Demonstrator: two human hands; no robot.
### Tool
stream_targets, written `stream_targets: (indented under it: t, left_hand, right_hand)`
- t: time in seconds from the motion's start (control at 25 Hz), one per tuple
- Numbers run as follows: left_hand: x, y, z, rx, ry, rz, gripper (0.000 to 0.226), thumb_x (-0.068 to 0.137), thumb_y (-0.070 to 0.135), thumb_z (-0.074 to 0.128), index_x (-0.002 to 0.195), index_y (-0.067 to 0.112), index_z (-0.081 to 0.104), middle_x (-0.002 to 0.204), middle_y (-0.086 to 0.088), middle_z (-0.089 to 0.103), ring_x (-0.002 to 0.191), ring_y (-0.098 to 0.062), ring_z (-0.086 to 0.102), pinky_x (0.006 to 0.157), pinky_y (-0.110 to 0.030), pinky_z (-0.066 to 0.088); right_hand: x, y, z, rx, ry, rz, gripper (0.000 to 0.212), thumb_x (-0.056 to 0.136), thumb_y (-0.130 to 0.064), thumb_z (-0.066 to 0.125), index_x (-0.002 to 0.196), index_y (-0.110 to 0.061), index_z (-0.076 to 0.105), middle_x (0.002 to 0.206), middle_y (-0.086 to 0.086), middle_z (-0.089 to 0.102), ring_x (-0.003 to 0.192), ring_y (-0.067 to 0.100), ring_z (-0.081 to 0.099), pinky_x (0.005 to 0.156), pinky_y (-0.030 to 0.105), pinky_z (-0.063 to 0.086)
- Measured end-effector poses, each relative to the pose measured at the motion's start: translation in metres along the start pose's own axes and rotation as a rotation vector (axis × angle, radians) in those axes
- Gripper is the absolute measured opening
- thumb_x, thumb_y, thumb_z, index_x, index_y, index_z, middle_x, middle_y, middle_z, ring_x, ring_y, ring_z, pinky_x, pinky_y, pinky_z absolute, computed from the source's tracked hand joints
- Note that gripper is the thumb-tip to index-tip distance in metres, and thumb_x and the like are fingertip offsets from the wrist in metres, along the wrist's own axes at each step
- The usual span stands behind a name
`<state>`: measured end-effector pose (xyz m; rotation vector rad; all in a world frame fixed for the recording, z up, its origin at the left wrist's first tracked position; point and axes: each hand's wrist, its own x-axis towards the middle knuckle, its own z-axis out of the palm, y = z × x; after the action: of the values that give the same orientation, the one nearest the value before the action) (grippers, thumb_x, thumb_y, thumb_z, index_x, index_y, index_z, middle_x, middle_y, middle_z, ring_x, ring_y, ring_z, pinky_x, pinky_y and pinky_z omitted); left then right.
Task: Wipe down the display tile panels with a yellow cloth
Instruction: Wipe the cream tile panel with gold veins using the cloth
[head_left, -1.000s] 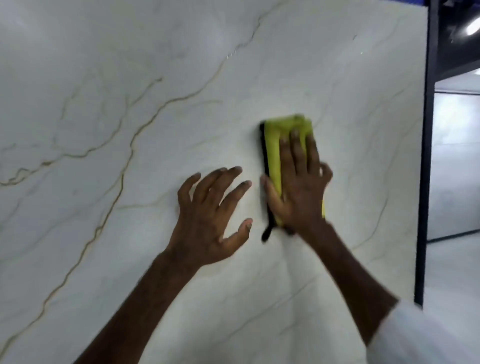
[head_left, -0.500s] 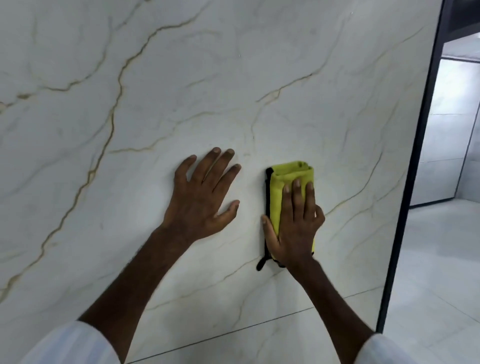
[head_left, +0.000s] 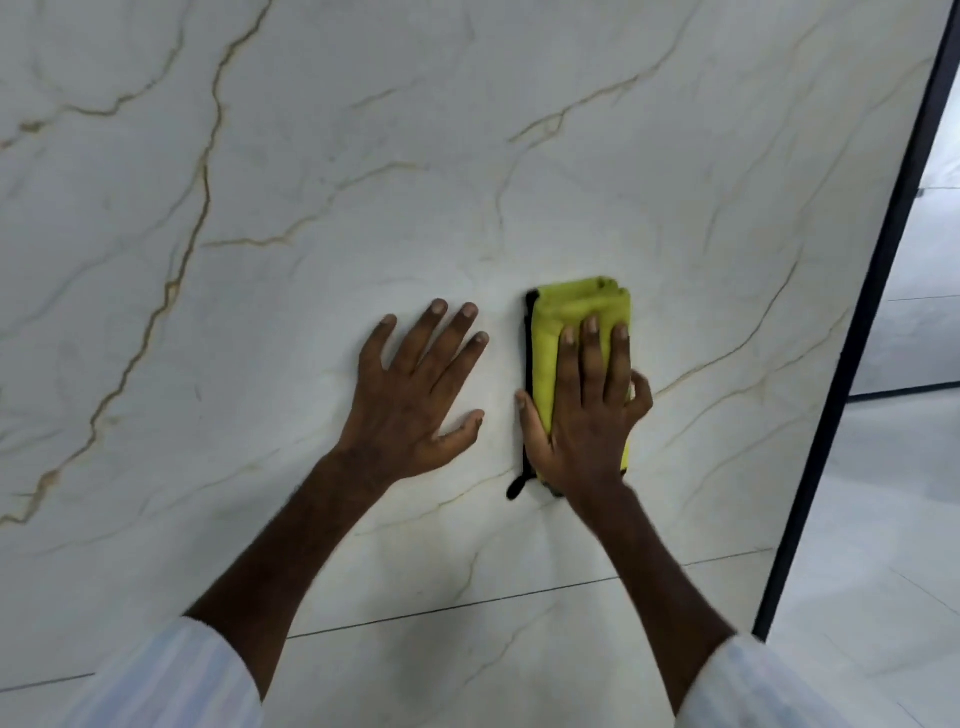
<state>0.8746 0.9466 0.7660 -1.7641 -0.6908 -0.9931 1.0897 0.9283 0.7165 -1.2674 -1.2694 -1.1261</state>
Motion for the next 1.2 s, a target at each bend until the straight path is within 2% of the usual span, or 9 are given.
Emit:
stream_targets:
  t: [0.16, 0.32, 0.4, 0.52, 0.64, 0.72, 0.88, 1.04, 1.2]
  left_hand:
    - [-0.001, 0.0, 0.006, 0.03, 0.027, -0.002, 0.075, 0.087, 0.05, 0.062, 0.15, 0.011, 0.054, 0.165, -0.01, 0.038, 0.154, -0.031, 0.033, 0.121, -0.058, 0.02]
    - [-0.003, 0.001, 0.007, 0.049, 0.03, 0.008, 0.075, 0.088, 0.051, 0.063, 0.15, 0.011, 0.053, 0.165, -0.01, 0.039, 0.153, -0.031, 0.034, 0.121, -0.059, 0.022]
    - [-0.003, 0.0, 0.008, 0.061, 0.028, 0.006, 0.075, 0.088, 0.052, 0.062, 0.151, 0.011, 0.053, 0.165, -0.01, 0.038, 0.153, -0.032, 0.035, 0.121, -0.058, 0.021]
    - [-0.004, 0.001, 0.007, 0.062, 0.028, 0.004, 0.074, 0.089, 0.052, 0.06, 0.151, 0.011, 0.053, 0.165, -0.01, 0.038, 0.153, -0.032, 0.035, 0.122, -0.058, 0.02]
    - [-0.004, 0.001, 0.008, 0.058, 0.026, 0.007, 0.073, 0.09, 0.051, 0.058, 0.15, 0.011, 0.054, 0.164, -0.011, 0.04, 0.153, -0.033, 0.036, 0.121, -0.06, 0.022]
    - [-0.004, 0.001, 0.009, 0.058, 0.03, -0.001, 0.071, 0.09, 0.051, 0.058, 0.147, 0.01, 0.057, 0.163, -0.011, 0.042, 0.152, -0.033, 0.038, 0.119, -0.06, 0.024]
    - [0.02, 0.005, 0.0, -0.022, 0.055, -0.056, 0.06, 0.09, 0.048, 0.063, 0.14, 0.015, 0.061, 0.156, -0.012, 0.05, 0.145, -0.032, 0.04, 0.112, -0.057, 0.027]
    - [0.092, -0.002, -0.008, -0.042, 0.09, -0.084, 0.064, 0.095, 0.052, 0.057, 0.148, 0.017, 0.053, 0.159, -0.01, 0.045, 0.148, -0.031, 0.036, 0.114, -0.054, 0.023]
    - [0.11, -0.004, 0.006, 0.062, 0.063, -0.043, 0.064, 0.097, 0.049, 0.054, 0.151, 0.013, 0.051, 0.161, -0.014, 0.043, 0.15, -0.036, 0.037, 0.115, -0.061, 0.027]
  right_hand:
    - [-0.133, -0.004, 0.006, 0.06, -0.1, 0.011, 0.079, 0.096, -0.049, 0.06, 0.159, -0.013, 0.029, 0.169, 0.015, 0.025, 0.157, 0.042, 0.019, 0.103, 0.064, 0.036]
    - [-0.226, -0.017, -0.003, 0.105, -0.271, -0.038, 0.062, 0.096, -0.05, 0.057, 0.142, -0.01, 0.047, 0.169, 0.01, 0.022, 0.145, 0.045, 0.031, 0.093, 0.065, 0.044]
    - [-0.206, -0.015, -0.003, 0.16, -0.259, -0.05, 0.059, 0.097, -0.052, 0.054, 0.14, -0.012, 0.049, 0.168, 0.008, 0.025, 0.144, 0.043, 0.032, 0.093, 0.064, 0.043]
    - [-0.091, -0.004, -0.003, 0.175, -0.109, -0.047, 0.067, 0.096, -0.052, 0.055, 0.15, -0.014, 0.045, 0.165, 0.01, 0.034, 0.147, 0.042, 0.036, 0.1, 0.06, 0.038]
    - [0.038, 0.022, -0.007, 0.127, 0.039, 0.054, 0.074, 0.097, -0.054, 0.057, 0.156, -0.013, 0.042, 0.164, 0.013, 0.039, 0.151, 0.038, 0.036, 0.101, 0.055, 0.036]
    - [0.066, 0.039, -0.009, 0.095, 0.071, 0.105, 0.074, 0.098, -0.054, 0.056, 0.157, -0.012, 0.041, 0.165, 0.013, 0.036, 0.153, 0.036, 0.033, 0.101, 0.054, 0.035]
    - [-0.028, 0.072, -0.001, 0.046, 0.011, 0.043, 0.077, 0.099, -0.051, 0.056, 0.16, -0.011, 0.033, 0.169, 0.012, 0.026, 0.155, 0.04, 0.027, 0.102, 0.058, 0.035]
    - [-0.165, 0.077, -0.001, 0.067, -0.141, 0.062, 0.074, 0.099, -0.052, 0.054, 0.156, -0.011, 0.032, 0.172, 0.009, 0.018, 0.154, 0.043, 0.024, 0.098, 0.063, 0.039]
    - [-0.162, 0.078, -0.002, 0.095, -0.178, 0.046, 0.076, 0.094, -0.053, 0.055, 0.153, -0.011, 0.034, 0.174, 0.006, 0.015, 0.153, 0.042, 0.025, 0.095, 0.061, 0.04]
